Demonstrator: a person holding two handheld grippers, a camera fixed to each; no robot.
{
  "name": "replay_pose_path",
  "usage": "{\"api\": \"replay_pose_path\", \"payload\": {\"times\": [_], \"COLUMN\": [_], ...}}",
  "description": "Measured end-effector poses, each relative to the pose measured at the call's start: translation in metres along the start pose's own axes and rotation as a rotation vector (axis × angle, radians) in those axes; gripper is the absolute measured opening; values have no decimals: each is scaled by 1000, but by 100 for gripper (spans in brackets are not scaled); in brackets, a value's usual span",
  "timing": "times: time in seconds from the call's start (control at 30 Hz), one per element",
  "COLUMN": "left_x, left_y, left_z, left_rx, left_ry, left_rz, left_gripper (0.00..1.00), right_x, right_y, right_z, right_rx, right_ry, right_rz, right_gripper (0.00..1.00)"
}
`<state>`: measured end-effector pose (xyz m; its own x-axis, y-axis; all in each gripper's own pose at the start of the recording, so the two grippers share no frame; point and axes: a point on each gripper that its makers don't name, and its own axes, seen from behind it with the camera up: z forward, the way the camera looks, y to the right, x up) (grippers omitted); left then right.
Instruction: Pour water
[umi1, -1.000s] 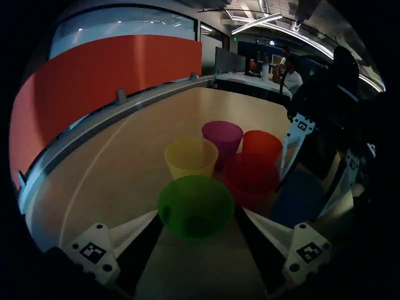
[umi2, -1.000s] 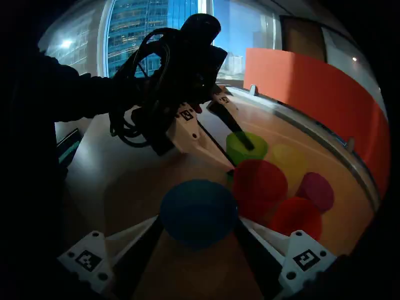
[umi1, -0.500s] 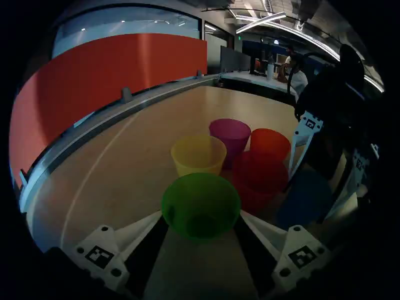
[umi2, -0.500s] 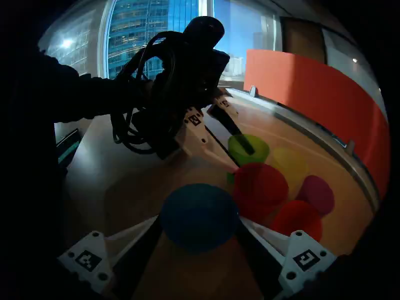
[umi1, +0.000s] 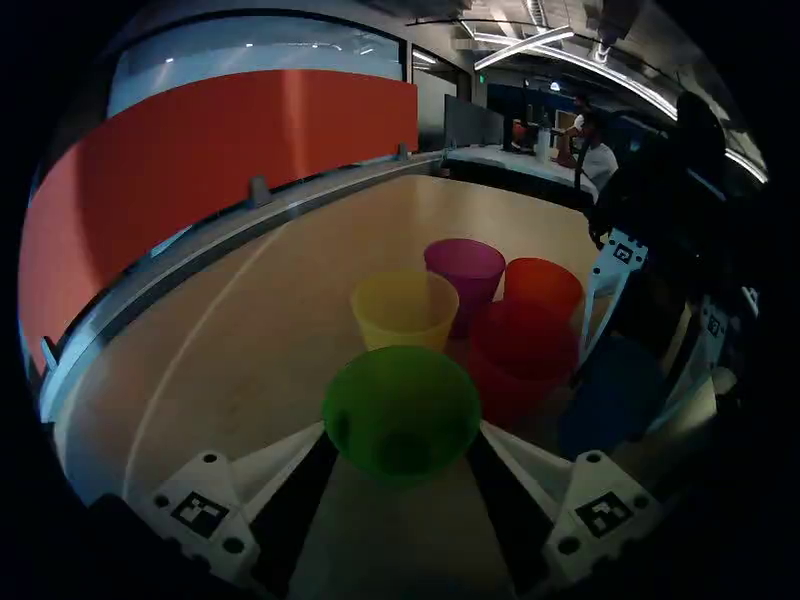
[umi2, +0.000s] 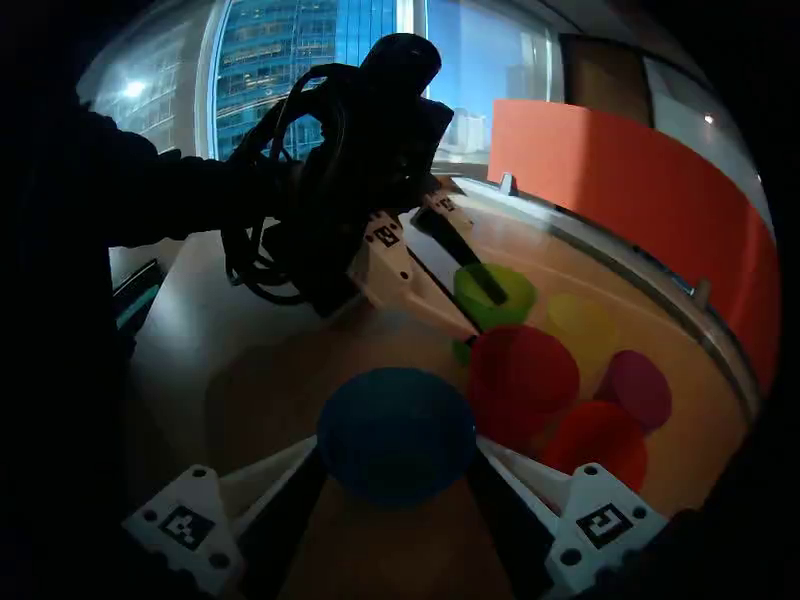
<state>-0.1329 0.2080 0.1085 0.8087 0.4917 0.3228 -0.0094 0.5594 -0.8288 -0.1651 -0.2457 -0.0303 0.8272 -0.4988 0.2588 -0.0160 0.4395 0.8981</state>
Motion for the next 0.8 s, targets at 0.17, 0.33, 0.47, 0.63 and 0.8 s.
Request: {"api": "replay_pose_path", "payload": {"times": [0.17, 0.33, 0.47, 0.63, 0.8], "left_x": [3, 5, 10, 19, 30], "left_y": [-1, 1, 2, 6, 10], "left_z": [-6, -15, -24, -39, -55], "left_rx": [4, 11, 20, 28, 42], "left_ry": [12, 20, 34, 60, 88], "left_rz": [-10, -14, -15, -23, -24], "left_gripper": [83, 83, 84, 83, 83], "right_x": [3, 11, 19, 31, 43], "right_y": [-4, -7, -8, -8, -8], "right_z": [-1, -5, -11, -21, -33], "right_rx": [8, 6, -4, -21, -41], "right_ry": [13, 34, 54, 80, 110], "right_rz": [5, 6, 12, 18, 16], "right_gripper": [89, 88, 88, 88, 88]}}
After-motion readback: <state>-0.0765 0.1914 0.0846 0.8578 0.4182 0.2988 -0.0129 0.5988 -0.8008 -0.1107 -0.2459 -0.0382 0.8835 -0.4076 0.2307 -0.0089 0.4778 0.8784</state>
